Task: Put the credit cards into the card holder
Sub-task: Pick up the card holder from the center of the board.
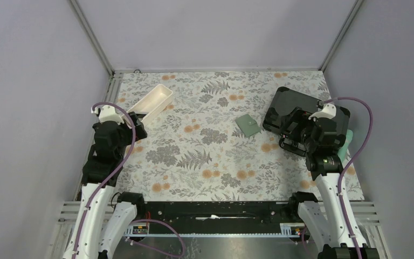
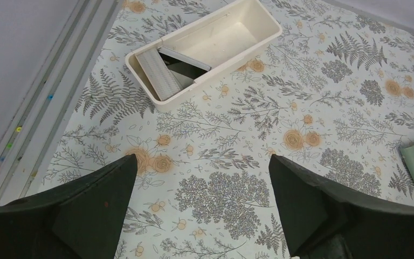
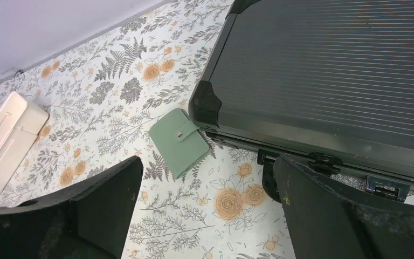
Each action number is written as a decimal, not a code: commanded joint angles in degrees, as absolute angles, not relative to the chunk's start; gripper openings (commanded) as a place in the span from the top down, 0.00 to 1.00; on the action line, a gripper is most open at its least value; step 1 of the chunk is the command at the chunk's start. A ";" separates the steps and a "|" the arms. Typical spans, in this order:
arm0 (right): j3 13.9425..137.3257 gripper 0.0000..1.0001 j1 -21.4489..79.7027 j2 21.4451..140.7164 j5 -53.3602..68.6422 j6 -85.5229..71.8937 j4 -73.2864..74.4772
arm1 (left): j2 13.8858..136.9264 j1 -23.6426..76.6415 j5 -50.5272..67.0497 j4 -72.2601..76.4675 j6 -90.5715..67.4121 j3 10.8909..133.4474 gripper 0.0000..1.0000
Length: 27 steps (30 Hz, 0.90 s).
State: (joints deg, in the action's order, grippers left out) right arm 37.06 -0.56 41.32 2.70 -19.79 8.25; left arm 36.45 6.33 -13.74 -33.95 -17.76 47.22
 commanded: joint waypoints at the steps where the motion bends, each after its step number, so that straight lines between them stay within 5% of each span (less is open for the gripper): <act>1: 38.43 0.00 -0.87 41.41 4.14 -19.81 7.08 | 36.08 6.06 -12.04 -32.09 -17.13 48.69 0.01; 14: 41.28 0.00 -0.31 50.67 15.26 -17.71 8.66 | 36.30 6.06 -10.46 -32.17 -18.10 48.44 0.01; 27: 47.46 0.13 20.18 67.03 5.77 -14.38 12.92 | 32.48 6.06 -4.15 -29.62 -17.99 46.24 0.01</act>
